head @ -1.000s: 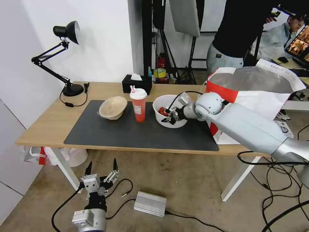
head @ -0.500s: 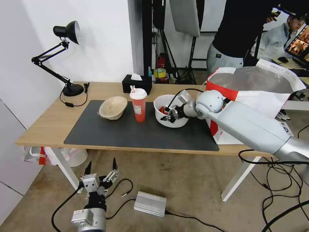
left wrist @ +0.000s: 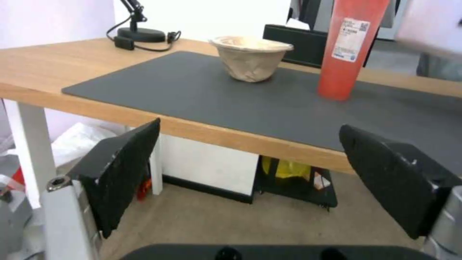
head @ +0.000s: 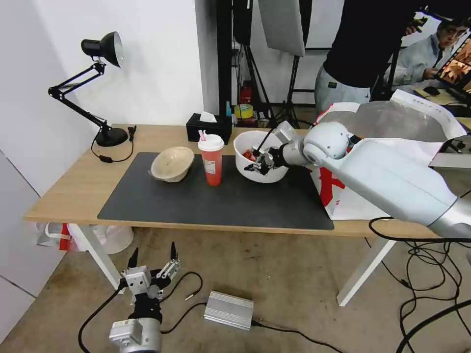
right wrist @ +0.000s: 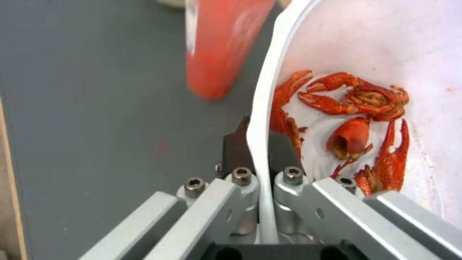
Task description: Pick up the trash from the table and place it into the takeout bag.
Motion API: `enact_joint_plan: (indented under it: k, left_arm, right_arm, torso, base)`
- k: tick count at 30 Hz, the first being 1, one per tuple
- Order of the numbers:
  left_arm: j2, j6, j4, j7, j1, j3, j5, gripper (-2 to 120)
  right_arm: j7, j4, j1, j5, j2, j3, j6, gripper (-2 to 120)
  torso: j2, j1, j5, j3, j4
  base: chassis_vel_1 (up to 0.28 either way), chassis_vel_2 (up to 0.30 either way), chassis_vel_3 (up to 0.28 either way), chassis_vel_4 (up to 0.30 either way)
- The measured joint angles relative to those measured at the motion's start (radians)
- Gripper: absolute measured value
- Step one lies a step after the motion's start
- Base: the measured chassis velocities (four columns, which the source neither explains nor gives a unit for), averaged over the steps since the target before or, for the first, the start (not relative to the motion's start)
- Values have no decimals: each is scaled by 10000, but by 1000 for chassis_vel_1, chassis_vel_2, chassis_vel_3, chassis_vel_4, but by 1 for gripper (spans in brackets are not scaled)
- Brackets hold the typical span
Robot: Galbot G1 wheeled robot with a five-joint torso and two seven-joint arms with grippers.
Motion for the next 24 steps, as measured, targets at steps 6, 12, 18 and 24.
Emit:
enact_joint_plan:
  k: [6, 12, 18, 24]
  left_arm:
    - [-1, -15, -18, -1, 72, -8, 17, 100]
    - [-4, -69, -100, -25, 99, 10, 9, 100]
    - [-8, -55, -359, -100, 124, 22, -88, 100]
    - [-5, -53, -403, -101, 169, -1, -99, 100]
  right_arm:
    - [-27, -36, 660, 390, -12, 136, -3, 0]
    - [-51, -209, 1187, 625, 59, 137, -12, 0]
    - [-58, -163, 1549, 810, 26, 79, -54, 0]
    - [-59, -116, 1750, 909, -62, 57, -83, 0]
  torso:
    - [0, 0, 0, 0, 1]
    - [0, 0, -2, 0, 1]
    - [0, 1, 0, 0, 1]
    - [0, 0, 0, 0, 1]
  base:
    - [0, 0, 0, 0]
    - [0, 0, 0, 0]
    - [0, 0, 0, 0]
    - [0, 0, 0, 0]
